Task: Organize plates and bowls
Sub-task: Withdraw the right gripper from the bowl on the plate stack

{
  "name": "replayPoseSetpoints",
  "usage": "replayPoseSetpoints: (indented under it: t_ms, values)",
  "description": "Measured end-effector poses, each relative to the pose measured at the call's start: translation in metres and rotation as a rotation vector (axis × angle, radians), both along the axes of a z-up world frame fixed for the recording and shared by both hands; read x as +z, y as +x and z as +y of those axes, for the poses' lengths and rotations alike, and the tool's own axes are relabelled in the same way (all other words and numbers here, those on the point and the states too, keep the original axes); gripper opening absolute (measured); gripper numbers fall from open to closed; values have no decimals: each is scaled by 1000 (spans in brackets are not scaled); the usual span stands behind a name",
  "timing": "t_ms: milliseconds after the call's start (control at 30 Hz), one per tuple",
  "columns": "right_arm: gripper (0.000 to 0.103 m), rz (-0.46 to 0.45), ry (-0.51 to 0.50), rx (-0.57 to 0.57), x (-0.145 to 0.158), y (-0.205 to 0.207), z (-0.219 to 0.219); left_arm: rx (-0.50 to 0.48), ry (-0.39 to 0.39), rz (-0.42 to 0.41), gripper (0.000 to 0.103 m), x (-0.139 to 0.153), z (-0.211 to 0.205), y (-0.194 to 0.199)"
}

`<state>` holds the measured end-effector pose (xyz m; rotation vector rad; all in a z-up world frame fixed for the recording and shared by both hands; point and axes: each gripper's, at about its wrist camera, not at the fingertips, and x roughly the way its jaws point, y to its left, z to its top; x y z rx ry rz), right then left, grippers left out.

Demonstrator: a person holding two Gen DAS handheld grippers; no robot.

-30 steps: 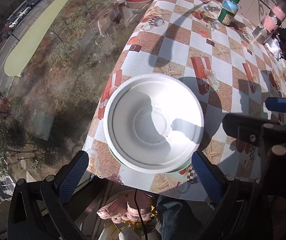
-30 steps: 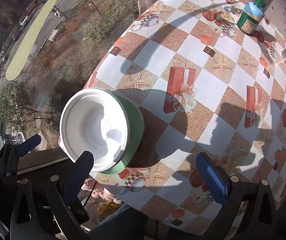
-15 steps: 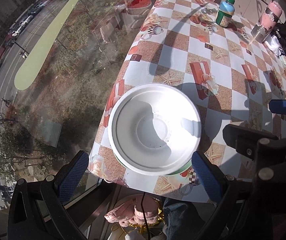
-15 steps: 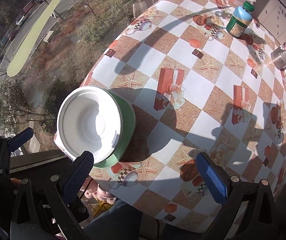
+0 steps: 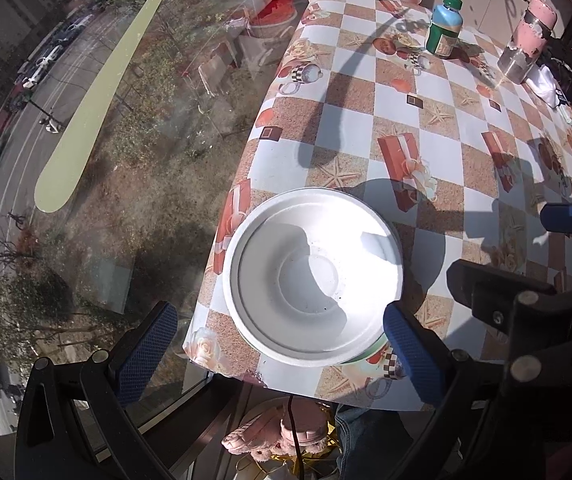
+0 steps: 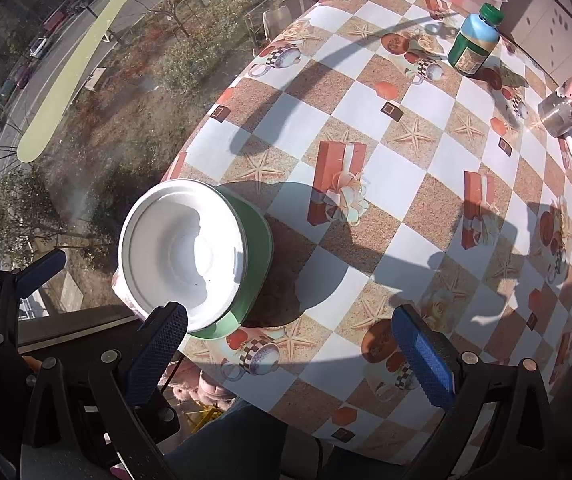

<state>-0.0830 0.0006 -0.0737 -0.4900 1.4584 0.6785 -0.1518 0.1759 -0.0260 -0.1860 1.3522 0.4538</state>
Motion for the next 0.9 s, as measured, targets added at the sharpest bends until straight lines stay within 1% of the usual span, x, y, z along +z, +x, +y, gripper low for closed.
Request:
replayPoseSetpoints:
  t_ms: [400, 667, 800, 900]
  values:
    - [103, 2, 26, -55, 2, 6, -5, -70, 23, 25, 103, -2, -1, 14]
    - [103, 20, 30, -105, -3, 9, -15, -96, 3, 53, 103, -9, -11, 20]
    - [103, 27, 24, -125, -5, 12, -26, -104, -31, 68, 103, -16, -22, 27]
    - [103, 44, 25, -149, -8, 16, -41, -141, -103, 71, 103, -22, -42, 36]
